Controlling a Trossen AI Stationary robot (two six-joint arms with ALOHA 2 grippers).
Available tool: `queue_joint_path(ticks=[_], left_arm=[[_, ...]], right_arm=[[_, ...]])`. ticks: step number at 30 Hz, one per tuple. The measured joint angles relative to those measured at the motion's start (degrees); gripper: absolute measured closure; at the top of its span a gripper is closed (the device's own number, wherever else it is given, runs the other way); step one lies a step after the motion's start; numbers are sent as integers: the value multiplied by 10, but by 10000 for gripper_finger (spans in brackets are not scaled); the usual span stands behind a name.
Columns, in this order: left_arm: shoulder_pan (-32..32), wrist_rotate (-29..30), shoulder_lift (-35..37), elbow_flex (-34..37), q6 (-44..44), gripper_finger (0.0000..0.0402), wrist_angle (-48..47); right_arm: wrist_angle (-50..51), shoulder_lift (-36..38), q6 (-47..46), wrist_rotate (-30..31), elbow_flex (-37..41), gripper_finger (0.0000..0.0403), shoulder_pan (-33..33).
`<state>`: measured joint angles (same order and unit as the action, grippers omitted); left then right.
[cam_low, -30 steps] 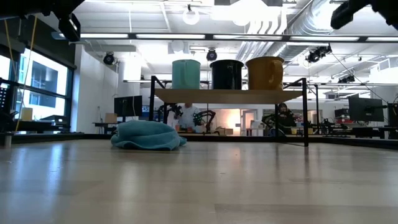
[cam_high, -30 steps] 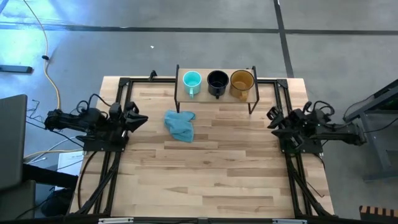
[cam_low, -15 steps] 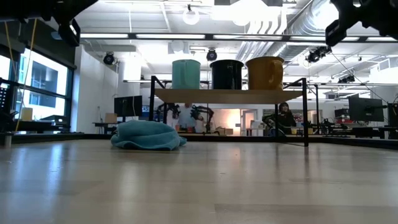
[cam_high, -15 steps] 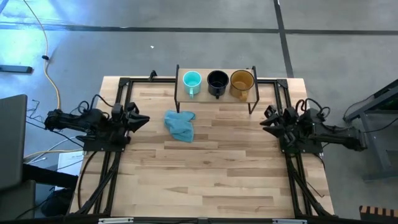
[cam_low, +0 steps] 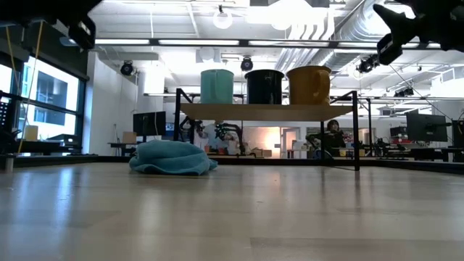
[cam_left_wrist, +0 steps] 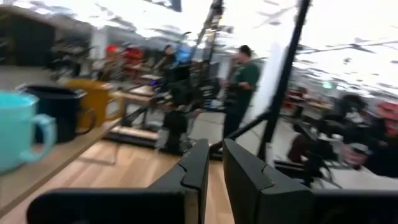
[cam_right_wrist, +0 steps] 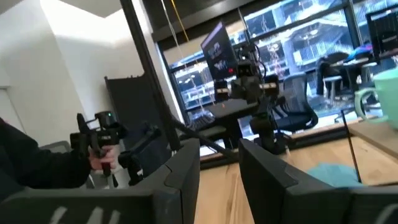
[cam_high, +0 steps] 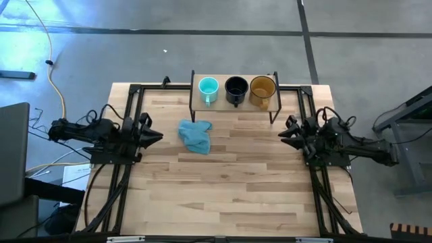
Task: Stack small to large cups/mugs on shelf
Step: Return to Home Position
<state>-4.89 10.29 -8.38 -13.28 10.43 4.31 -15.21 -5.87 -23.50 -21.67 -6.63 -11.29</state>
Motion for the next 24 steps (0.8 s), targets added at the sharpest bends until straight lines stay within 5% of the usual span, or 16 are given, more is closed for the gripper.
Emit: queue_joint_path(ticks=[15, 24], left_arm=[[0, -97, 0, 0, -14, 364, 7], [0, -80, 0, 0, -26, 364, 0]], right_arm=[[40, -1, 21, 6, 0, 307, 37], [106, -1, 94, 111, 0, 307, 88]])
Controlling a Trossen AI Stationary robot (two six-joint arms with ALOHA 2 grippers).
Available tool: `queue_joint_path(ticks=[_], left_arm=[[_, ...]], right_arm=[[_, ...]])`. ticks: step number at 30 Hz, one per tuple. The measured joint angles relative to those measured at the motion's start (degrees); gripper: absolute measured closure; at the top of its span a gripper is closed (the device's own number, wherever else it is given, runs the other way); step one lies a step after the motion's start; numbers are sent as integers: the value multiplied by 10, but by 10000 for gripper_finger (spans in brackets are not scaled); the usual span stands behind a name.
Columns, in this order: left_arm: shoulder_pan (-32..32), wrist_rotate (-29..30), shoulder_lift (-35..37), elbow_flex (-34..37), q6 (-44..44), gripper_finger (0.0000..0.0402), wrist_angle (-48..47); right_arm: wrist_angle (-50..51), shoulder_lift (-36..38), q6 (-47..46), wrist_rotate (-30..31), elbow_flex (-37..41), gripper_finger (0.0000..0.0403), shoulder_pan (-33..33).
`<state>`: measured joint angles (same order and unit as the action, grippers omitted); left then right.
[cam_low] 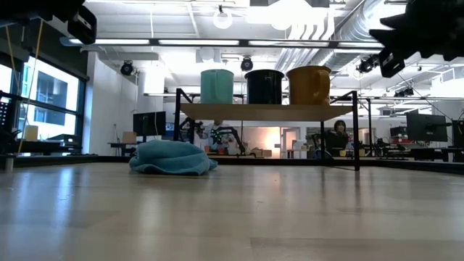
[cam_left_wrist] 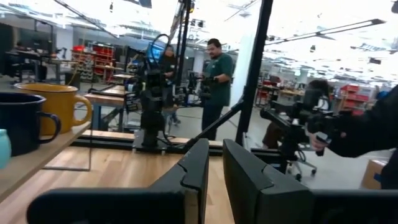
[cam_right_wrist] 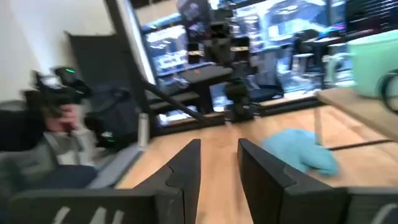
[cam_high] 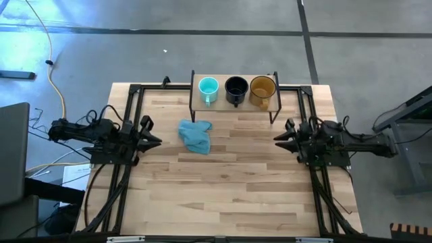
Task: Stack small to large cups/mugs on shelf
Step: Return to Home Position
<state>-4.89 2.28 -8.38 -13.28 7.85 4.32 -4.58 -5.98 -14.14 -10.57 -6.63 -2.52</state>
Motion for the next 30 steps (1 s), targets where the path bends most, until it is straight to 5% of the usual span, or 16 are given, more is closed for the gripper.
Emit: queue_joint_path(ticks=[15, 30], left_arm=[[0, 9, 0, 0, -30, 364, -24], [0, -40, 0, 0, -76, 364, -50]], right_arm=[[83, 0, 57, 151, 0, 307, 45], [82, 0, 55, 164, 0, 307, 45]])
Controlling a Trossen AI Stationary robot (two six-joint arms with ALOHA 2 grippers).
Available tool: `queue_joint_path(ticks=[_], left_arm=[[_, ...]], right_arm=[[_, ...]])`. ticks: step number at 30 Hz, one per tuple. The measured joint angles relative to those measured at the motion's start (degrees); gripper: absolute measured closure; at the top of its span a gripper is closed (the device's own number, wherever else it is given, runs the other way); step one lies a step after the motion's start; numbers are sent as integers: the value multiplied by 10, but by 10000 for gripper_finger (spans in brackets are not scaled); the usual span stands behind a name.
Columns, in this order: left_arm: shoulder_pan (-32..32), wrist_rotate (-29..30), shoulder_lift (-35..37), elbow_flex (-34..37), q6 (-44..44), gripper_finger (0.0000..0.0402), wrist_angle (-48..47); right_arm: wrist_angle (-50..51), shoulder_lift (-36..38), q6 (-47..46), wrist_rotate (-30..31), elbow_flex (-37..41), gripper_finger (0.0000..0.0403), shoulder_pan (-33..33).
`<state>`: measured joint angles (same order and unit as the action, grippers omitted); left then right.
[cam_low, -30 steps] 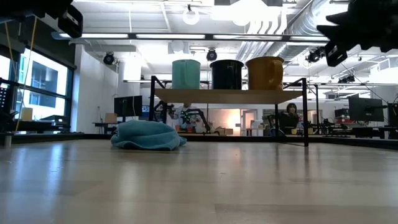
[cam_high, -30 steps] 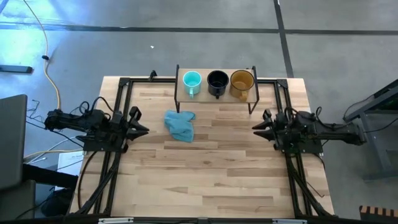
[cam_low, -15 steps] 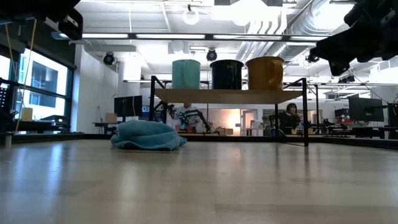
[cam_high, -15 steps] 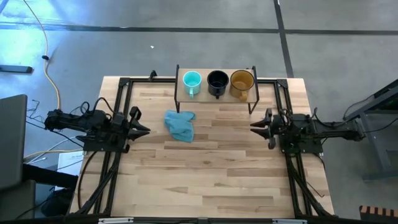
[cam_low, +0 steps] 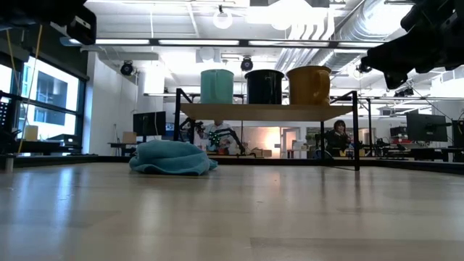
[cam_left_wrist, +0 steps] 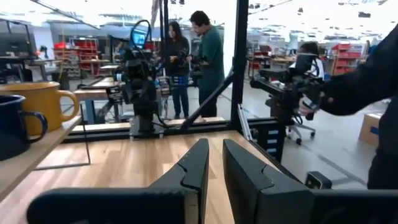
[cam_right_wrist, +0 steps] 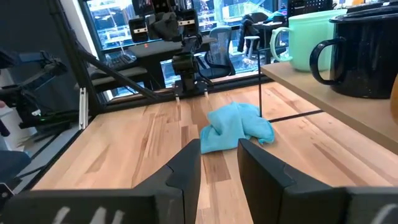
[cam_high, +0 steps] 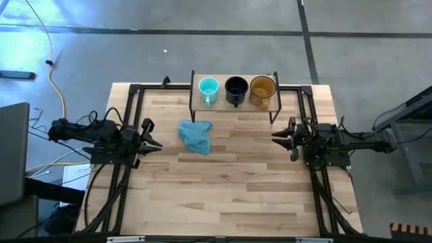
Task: Stack small to large cups/mugs on shelf
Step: Return to Home Position
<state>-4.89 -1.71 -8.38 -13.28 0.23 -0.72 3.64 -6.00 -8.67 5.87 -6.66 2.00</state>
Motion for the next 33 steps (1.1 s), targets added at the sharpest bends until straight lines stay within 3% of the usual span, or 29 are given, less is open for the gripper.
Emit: queue_joint_path(ticks=[11, 20, 25, 28, 32, 33], left_arm=[[0, -2, 0, 0, -20, 364, -19], [0, -3, 0, 0, -89, 364, 45], [0, -43, 0, 2, -94, 364, 74], [0, -49, 0, 40, -82, 364, 136], [0, -49, -5, 126, -53, 364, 298], [0, -49, -6, 126, -45, 364, 282]], right_arm=[[0, 0, -33, 0, 0, 307, 0], [0, 0, -63, 0, 0, 307, 0], [0, 0, -56, 1, 0, 307, -1], [0, 0, -45, 10, 0, 307, -1], [-1, 0, -43, 27, 0, 307, -1], [-1, 0, -43, 28, 0, 307, -1]])
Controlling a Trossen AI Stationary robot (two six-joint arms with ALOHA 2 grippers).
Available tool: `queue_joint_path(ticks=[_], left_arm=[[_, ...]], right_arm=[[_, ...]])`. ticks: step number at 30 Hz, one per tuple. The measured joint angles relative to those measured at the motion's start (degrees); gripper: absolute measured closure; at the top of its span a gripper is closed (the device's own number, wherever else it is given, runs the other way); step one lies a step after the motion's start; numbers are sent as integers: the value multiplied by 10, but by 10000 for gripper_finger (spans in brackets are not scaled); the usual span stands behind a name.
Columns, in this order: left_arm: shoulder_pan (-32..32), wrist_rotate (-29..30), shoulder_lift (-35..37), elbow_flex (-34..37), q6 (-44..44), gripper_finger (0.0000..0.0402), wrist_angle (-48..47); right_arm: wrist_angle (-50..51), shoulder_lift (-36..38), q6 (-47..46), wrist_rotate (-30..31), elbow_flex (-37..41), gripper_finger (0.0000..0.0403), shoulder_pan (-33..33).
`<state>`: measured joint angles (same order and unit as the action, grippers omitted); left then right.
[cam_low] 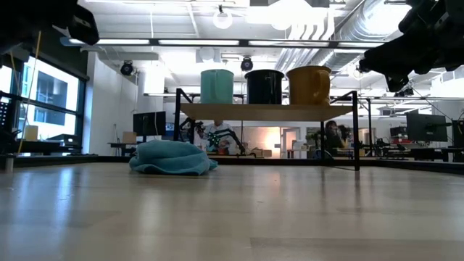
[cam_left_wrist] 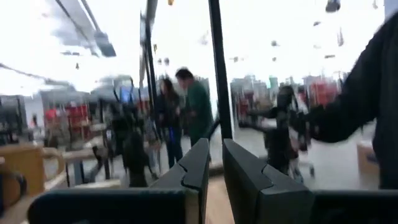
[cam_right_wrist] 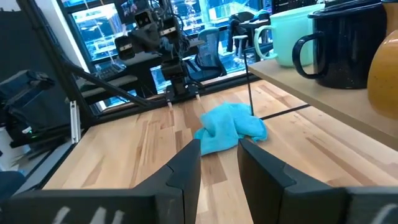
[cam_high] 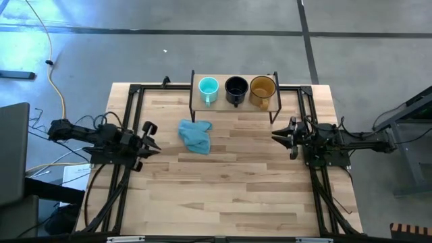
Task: Stack small to large cups/mugs on shelf
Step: Return to Home Position
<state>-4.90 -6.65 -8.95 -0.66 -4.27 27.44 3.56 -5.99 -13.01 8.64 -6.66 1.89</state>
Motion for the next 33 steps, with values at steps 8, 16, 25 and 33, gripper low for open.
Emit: queue_joint_path(ticks=[8, 16, 25, 33], left_arm=[[0, 1, -10, -4, -31, 364, 30], [1, 75, -10, -4, -90, 364, 60], [78, -37, -10, 2, -52, 364, 84], [117, -73, -10, 2, -15, 364, 82]], right_arm=[[-6, 0, 0, 7, 0, 307, 0], [-8, 0, 7, 33, 0, 307, 0], [-12, 0, 17, 51, 0, 307, 0], [-13, 0, 15, 51, 0, 307, 0]])
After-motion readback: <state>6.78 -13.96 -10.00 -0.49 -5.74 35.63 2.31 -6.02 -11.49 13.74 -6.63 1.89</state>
